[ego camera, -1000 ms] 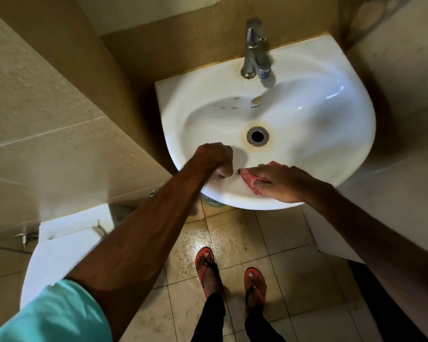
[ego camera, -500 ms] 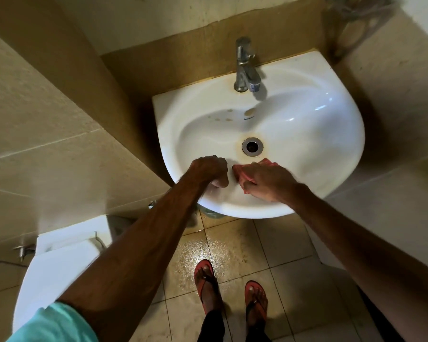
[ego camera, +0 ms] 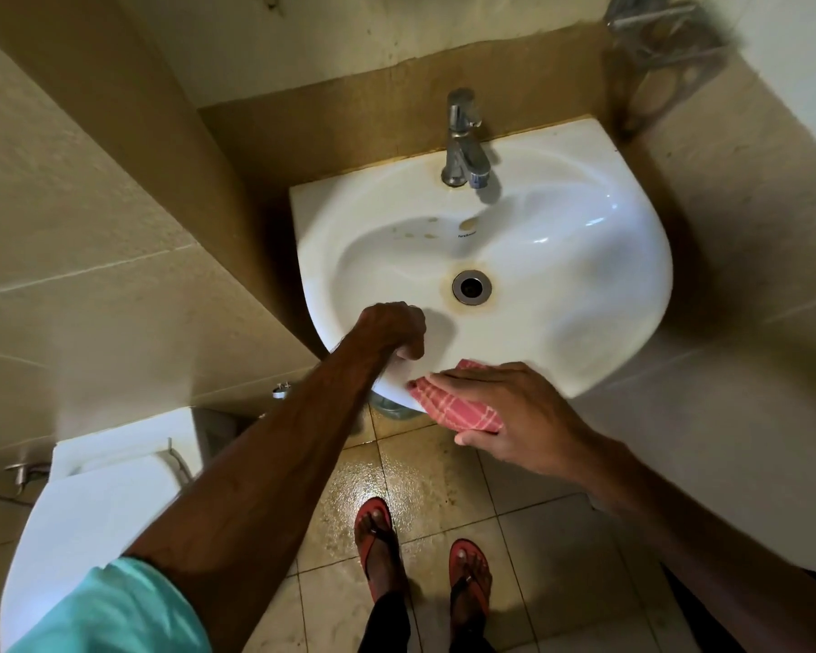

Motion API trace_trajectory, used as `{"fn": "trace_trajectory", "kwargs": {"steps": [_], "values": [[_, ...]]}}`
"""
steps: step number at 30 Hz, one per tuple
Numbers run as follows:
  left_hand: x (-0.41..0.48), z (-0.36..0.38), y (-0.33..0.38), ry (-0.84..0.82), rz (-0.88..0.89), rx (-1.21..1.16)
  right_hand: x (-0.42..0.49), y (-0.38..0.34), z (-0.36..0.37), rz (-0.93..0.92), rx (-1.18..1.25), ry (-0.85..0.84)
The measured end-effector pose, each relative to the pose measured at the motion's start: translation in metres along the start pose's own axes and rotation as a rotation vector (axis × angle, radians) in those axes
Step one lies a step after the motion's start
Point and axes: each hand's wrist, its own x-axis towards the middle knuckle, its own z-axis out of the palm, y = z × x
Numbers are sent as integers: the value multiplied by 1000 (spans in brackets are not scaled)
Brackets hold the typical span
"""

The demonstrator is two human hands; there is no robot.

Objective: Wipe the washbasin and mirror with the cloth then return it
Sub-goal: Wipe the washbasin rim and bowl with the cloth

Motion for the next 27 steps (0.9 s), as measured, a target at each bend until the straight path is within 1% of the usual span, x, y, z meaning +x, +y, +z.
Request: {"fn": "trace_trajectory", "kwargs": {"steps": [3, 6, 9, 12, 14, 16, 20, 27], "values": [[-2, -1, -1, 16, 18, 72, 16, -18, 22, -15, -49, 161], [-6, 3, -1, 109, 74, 145, 27, -33, 36, 32, -70, 203], [-5, 4, -1, 83, 74, 130, 23, -35, 45, 12, -135, 273], [-7, -6, -4, -17, 36, 41, 8, -20, 50, -44, -202, 339], [-8, -6, -6, -31, 18, 28, -8, 2, 48, -92, -261, 383], [-11, -6, -5, -8, 23, 41, -25, 31, 41, -137, -307, 436], [-11, -5, -2, -27, 3, 43, -47, 67, 25, -157, -391, 458], [-14, 1, 4, 21, 9, 77, -39, 46, 35, -147, -312, 499]]}}
